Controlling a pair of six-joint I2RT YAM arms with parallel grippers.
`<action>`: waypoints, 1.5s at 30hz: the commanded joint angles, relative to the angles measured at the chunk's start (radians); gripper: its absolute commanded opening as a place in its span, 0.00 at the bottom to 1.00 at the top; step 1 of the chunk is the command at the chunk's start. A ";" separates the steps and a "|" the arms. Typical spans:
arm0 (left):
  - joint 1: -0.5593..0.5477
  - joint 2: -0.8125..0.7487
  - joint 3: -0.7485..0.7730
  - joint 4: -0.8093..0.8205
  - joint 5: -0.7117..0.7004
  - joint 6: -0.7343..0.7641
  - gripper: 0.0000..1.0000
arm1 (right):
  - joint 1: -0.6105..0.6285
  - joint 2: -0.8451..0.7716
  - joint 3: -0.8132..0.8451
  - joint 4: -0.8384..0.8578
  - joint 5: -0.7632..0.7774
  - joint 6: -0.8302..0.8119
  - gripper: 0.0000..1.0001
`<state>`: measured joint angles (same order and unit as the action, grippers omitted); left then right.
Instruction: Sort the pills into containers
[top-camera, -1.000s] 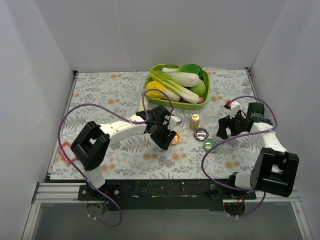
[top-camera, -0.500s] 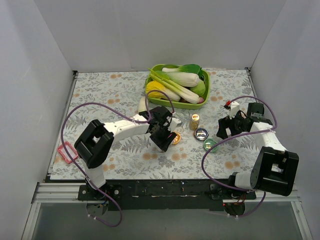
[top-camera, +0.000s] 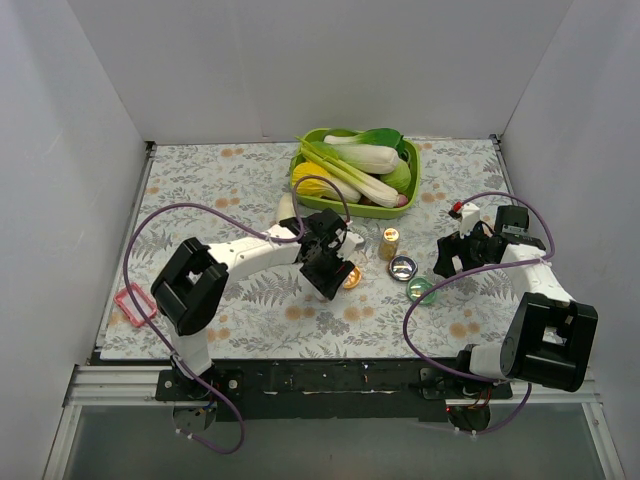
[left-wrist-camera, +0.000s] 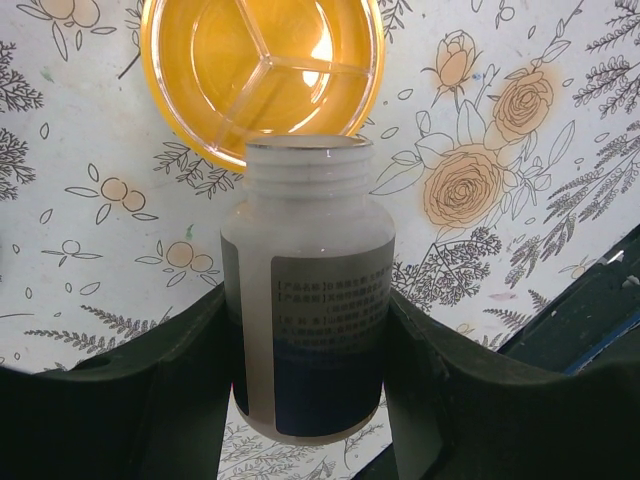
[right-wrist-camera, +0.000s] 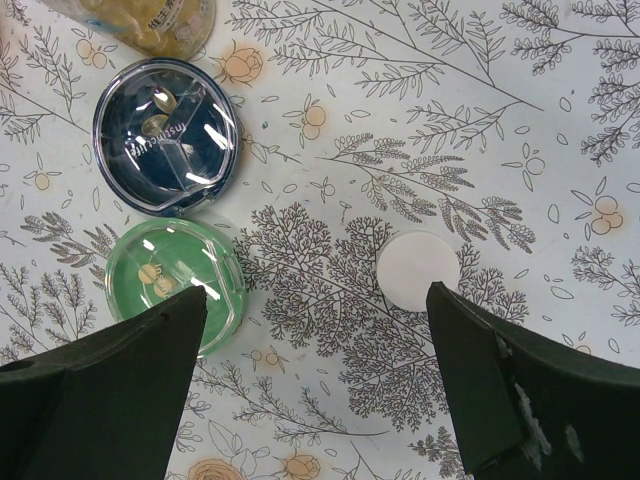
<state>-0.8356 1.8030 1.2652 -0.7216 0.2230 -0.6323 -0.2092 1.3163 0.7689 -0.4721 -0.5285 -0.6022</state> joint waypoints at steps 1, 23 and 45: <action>-0.008 0.002 0.051 -0.032 -0.013 -0.006 0.00 | -0.009 0.004 0.012 -0.010 -0.025 -0.007 0.98; -0.014 0.061 0.129 -0.122 -0.034 -0.015 0.00 | -0.012 0.004 0.012 -0.013 -0.031 -0.008 0.98; -0.017 0.090 0.192 -0.191 -0.059 -0.017 0.00 | -0.015 0.008 0.012 -0.014 -0.033 -0.011 0.98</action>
<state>-0.8467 1.8919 1.4158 -0.8894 0.1745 -0.6479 -0.2165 1.3174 0.7689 -0.4728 -0.5350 -0.6033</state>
